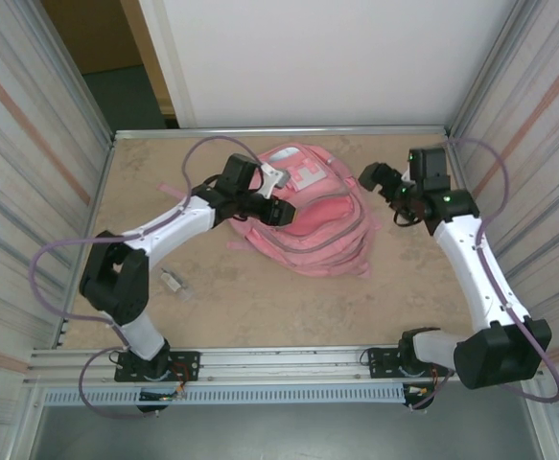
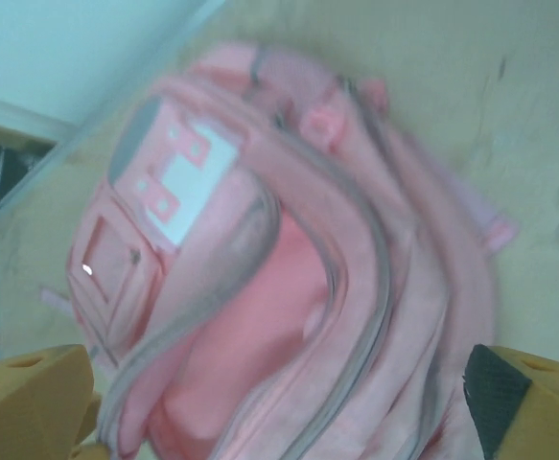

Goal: Pack books, pencil case, and school supplies into a backpack

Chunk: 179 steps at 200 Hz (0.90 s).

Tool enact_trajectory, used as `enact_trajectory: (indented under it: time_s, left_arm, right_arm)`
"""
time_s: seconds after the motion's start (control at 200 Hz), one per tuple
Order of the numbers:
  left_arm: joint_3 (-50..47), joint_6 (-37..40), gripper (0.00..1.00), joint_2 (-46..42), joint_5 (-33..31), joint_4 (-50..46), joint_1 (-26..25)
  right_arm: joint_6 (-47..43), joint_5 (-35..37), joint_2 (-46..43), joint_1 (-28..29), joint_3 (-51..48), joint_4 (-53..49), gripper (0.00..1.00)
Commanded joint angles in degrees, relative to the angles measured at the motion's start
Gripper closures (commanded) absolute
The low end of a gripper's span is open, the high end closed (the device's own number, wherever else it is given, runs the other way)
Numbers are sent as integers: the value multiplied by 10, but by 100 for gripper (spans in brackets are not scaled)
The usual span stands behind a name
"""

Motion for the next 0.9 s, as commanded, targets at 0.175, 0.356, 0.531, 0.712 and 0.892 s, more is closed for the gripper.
enact_trajectory:
  time_s: [0.175, 0.356, 0.531, 0.712, 0.892]
  left_arm:
    - [-123, -160, 47, -183, -260, -128, 74]
    - [-282, -266, 43, -310, -273, -157, 215]
    - [-333, -283, 45, -363, -283, -200, 269]
    - [-339, -308, 35, -348, -305, -249, 283]
    - [-347, -325, 36, -325, -364, -294, 287]
  right_arm:
    - [97, 195, -47, -49, 16, -20, 1]
    - [46, -108, -67, -63, -117, 209, 1]
    - [-84, 92, 10, 107, -41, 101, 1]
    - [-110, 90, 84, 164, -15, 77, 1]
    - [-108, 55, 132, 198, 3, 76, 1]
